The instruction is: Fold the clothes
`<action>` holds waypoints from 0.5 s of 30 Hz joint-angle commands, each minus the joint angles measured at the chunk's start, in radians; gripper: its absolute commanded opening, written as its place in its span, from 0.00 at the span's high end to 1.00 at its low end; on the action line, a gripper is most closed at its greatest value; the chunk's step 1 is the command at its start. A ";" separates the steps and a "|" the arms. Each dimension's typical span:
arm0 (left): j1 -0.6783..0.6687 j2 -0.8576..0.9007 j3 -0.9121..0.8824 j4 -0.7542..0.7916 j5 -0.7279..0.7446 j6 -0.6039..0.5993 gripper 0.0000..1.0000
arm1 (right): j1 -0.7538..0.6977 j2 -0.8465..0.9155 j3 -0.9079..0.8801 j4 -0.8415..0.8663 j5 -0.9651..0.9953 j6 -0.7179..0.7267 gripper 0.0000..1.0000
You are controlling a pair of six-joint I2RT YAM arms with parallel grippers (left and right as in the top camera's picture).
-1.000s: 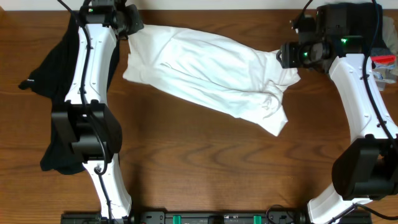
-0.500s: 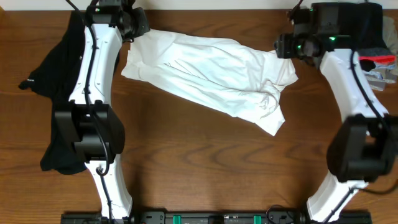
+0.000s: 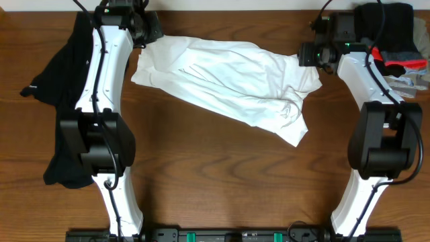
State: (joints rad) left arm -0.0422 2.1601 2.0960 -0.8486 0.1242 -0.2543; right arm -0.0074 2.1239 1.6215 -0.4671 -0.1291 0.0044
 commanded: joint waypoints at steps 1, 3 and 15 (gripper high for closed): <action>0.002 -0.003 0.002 0.001 -0.005 0.025 0.94 | -0.012 0.048 0.013 -0.005 0.018 0.028 0.38; 0.002 -0.003 0.002 0.000 -0.005 0.025 0.94 | -0.014 0.060 0.013 -0.003 0.017 0.028 0.38; 0.002 -0.003 0.002 -0.008 -0.005 0.025 0.94 | -0.048 0.148 0.013 0.061 0.021 0.025 0.57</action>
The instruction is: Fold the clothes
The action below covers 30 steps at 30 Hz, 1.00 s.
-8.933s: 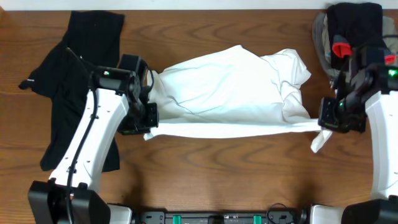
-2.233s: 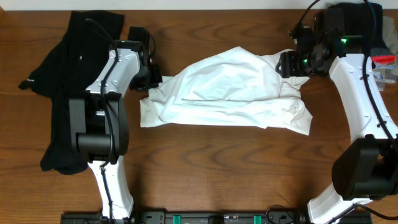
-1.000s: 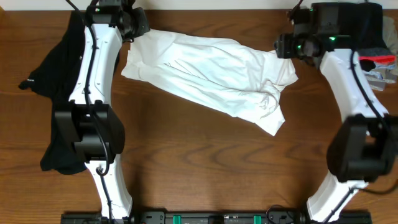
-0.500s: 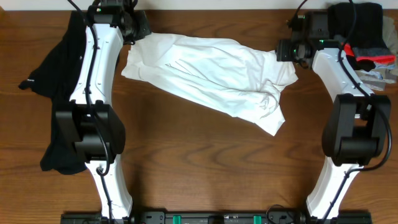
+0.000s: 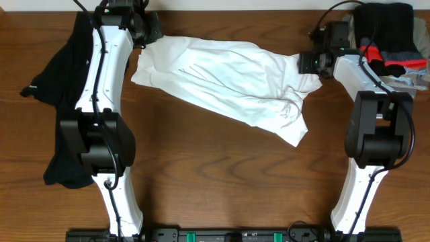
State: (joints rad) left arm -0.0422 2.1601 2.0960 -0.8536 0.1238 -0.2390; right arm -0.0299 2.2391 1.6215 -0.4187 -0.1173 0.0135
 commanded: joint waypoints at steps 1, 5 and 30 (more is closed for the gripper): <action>0.002 -0.003 0.002 -0.004 -0.005 0.010 0.94 | -0.030 0.036 0.013 0.017 0.008 0.016 0.65; 0.002 -0.003 0.002 -0.009 -0.005 0.010 0.94 | -0.045 0.045 0.013 0.027 0.009 0.039 0.92; 0.130 -0.402 0.086 -0.195 -0.004 0.112 0.94 | -0.102 -0.180 0.739 -0.843 -0.040 -0.023 0.99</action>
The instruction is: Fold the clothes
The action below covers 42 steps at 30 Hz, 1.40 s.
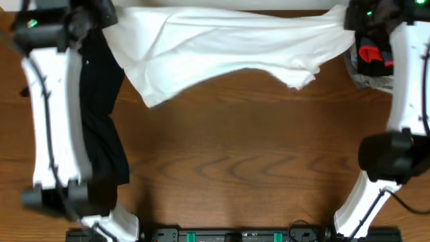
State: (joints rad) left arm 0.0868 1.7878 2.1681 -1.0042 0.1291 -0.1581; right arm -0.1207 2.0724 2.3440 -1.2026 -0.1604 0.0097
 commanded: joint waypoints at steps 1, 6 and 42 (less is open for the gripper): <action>0.001 -0.040 0.014 -0.077 -0.010 0.031 0.94 | -0.011 -0.014 0.016 -0.098 -0.003 -0.025 0.99; 0.001 -0.039 -0.011 -0.287 -0.010 0.031 0.94 | -0.008 -0.011 -0.010 -0.288 -0.068 -0.094 0.99; 0.001 0.002 -0.628 -0.126 -0.010 0.031 0.94 | -0.042 -0.100 -0.630 -0.247 -0.030 -0.062 0.49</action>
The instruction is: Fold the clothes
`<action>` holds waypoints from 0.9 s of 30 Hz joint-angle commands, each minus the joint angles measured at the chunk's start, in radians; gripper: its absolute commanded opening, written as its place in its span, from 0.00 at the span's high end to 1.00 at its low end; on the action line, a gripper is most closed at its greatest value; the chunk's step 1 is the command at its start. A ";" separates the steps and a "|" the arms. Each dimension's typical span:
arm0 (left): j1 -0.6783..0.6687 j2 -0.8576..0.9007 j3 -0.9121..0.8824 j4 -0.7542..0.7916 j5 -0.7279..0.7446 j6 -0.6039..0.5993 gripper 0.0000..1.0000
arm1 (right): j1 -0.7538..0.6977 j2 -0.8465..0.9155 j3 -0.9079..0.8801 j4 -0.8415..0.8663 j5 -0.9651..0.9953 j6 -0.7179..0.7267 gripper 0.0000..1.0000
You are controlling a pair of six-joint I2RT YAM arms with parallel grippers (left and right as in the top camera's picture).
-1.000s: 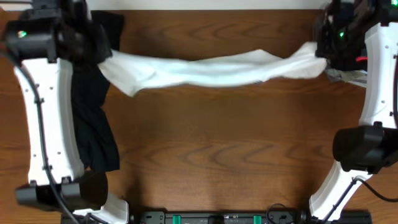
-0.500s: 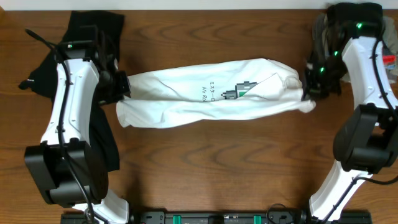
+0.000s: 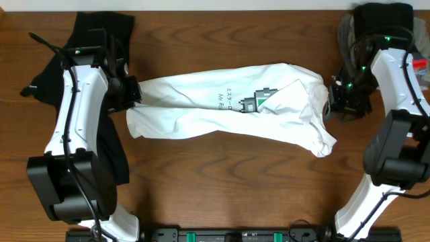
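A white T-shirt lies crumpled lengthwise across the middle of the table, with a small printed logo facing up. My left gripper sits at the shirt's left end, shut on the bunched fabric there. At the shirt's right end my right gripper is low to the table and appears shut on the cloth's edge; its fingers are largely hidden by the wrist.
A black garment is spread along the left side, partly under the left arm. A pile of dark clothes with a red patch sits at the back right corner. Bare wooden table lies in front of the shirt.
The shirt was stretched high between both grippers at the back of the table. Now it lies on the table nearer the front, logo up, with both grippers lowered at its ends.
The shirt first lay crumpled and plain side up, with both grippers at its far corners. The right gripper then closed in on its corner. After that the shirt hung stretched in the air between the two. Now it rests on the table, turned over.
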State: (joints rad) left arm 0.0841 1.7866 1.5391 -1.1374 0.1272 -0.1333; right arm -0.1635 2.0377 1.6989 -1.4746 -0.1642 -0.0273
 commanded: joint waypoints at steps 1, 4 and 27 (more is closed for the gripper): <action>0.003 0.003 0.001 0.011 -0.008 0.006 0.94 | 0.005 -0.074 0.015 0.056 -0.048 -0.037 0.45; 0.003 0.003 0.001 0.021 -0.008 0.006 0.94 | 0.023 -0.074 0.014 0.166 -0.114 -0.068 0.44; 0.003 0.004 0.001 0.078 -0.008 0.005 0.94 | 0.176 0.118 0.013 0.541 -0.043 -0.180 0.59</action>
State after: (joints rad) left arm 0.0841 1.7866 1.5391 -1.0607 0.1276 -0.1333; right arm 0.0181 2.1479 1.7020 -0.9382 -0.2115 -0.1604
